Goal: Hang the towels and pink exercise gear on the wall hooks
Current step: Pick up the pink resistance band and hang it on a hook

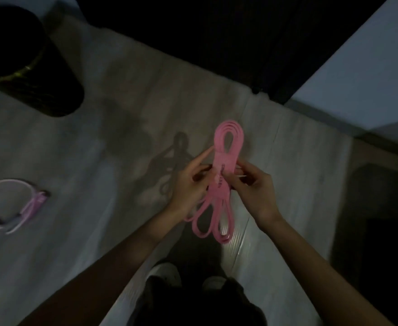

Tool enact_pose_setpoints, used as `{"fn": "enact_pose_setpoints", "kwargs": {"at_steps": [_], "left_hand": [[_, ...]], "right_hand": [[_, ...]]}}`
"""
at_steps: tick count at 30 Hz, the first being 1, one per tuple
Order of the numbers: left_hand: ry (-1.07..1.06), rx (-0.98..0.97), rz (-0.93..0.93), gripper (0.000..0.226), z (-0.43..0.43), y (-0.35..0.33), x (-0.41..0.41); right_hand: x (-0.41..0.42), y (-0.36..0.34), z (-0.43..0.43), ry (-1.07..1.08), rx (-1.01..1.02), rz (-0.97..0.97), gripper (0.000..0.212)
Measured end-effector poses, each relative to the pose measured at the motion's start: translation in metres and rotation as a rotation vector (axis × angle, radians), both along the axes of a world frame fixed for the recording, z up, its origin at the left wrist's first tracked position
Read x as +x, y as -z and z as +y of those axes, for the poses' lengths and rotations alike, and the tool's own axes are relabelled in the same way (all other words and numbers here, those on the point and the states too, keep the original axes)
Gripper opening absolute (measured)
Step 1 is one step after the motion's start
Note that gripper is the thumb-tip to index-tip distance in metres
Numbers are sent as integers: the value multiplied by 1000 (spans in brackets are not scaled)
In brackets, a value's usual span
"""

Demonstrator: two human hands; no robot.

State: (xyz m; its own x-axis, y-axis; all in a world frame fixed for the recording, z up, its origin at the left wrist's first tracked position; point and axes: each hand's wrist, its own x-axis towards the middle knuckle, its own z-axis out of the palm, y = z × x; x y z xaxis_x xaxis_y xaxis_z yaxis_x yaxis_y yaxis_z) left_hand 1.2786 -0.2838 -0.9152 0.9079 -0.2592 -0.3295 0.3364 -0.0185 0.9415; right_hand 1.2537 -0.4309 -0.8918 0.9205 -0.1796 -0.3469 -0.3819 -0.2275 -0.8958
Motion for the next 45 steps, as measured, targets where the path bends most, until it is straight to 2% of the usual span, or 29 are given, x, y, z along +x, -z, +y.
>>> {"fn": "enact_pose_setpoints", "kwargs": {"at_steps": [4,11,15,20,22,25,29,35,45], "left_hand": [[-7,-1,-122,54,21,-147,7],[-82,39,-190,53,53,-377,-2],[-177,71,-263,53,76,-481,-23],[-314,149,-351,52,110,-579,-67],[-392,131,-376,45,128,-608,-89],[-606,-13,-431,61,156,-646,-125],[-801,64,-530,54,201,-686,-168],[-1042,120,-565,52,301,-725,-245],[-1141,382,-639,51,491,-792,-404]], "right_hand": [[9,-144,19,9,-17,-59,35],[11,-370,47,-91,57,-170,34],[2,-473,68,-177,115,-254,30],[-16,-567,98,-385,136,-348,34],[-21,-596,114,-492,137,-377,30],[-30,-638,151,-631,152,-460,28],[-46,-672,215,-759,193,-489,32],[-97,-710,339,-944,309,-518,20],[-233,-761,562,-1146,551,-482,20]]}}
